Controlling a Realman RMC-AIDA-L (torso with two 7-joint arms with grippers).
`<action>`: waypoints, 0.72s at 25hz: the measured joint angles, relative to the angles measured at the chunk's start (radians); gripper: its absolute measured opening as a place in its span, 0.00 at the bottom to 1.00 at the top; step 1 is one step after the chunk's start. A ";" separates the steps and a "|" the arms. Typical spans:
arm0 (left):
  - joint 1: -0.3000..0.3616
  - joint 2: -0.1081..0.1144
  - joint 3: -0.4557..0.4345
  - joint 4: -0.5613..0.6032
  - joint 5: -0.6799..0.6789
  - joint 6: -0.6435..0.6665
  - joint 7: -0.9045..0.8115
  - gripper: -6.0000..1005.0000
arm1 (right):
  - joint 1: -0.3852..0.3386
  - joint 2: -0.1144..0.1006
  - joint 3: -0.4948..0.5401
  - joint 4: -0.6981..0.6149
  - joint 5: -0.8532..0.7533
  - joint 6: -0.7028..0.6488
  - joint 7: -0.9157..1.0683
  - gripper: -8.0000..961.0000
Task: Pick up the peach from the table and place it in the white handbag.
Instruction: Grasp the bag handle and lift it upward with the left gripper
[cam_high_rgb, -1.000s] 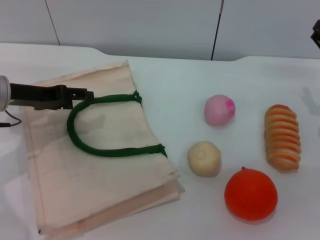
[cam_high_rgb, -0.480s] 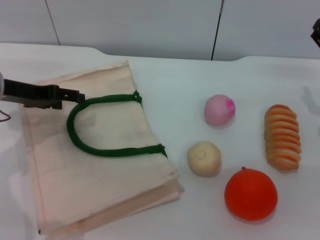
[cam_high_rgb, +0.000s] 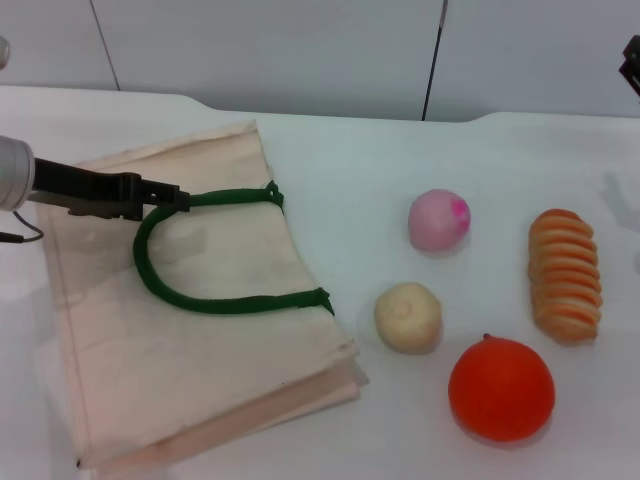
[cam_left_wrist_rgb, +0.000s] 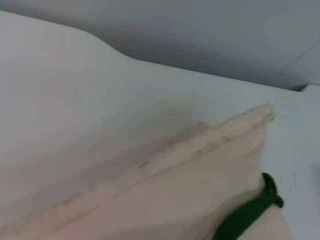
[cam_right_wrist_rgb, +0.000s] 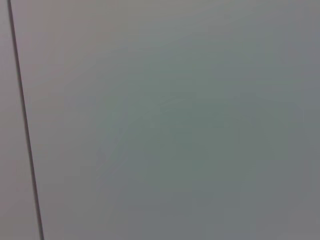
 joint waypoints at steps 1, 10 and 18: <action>0.002 0.000 0.000 0.001 0.000 -0.006 -0.001 0.75 | 0.000 0.000 0.000 0.000 0.000 0.000 0.000 0.93; 0.001 0.001 0.000 0.054 0.005 -0.049 0.004 0.74 | 0.000 0.000 0.000 0.000 0.000 0.003 0.000 0.93; 0.002 0.002 0.000 0.072 0.011 -0.060 -0.001 0.72 | 0.000 0.000 0.000 0.000 0.000 0.003 0.000 0.92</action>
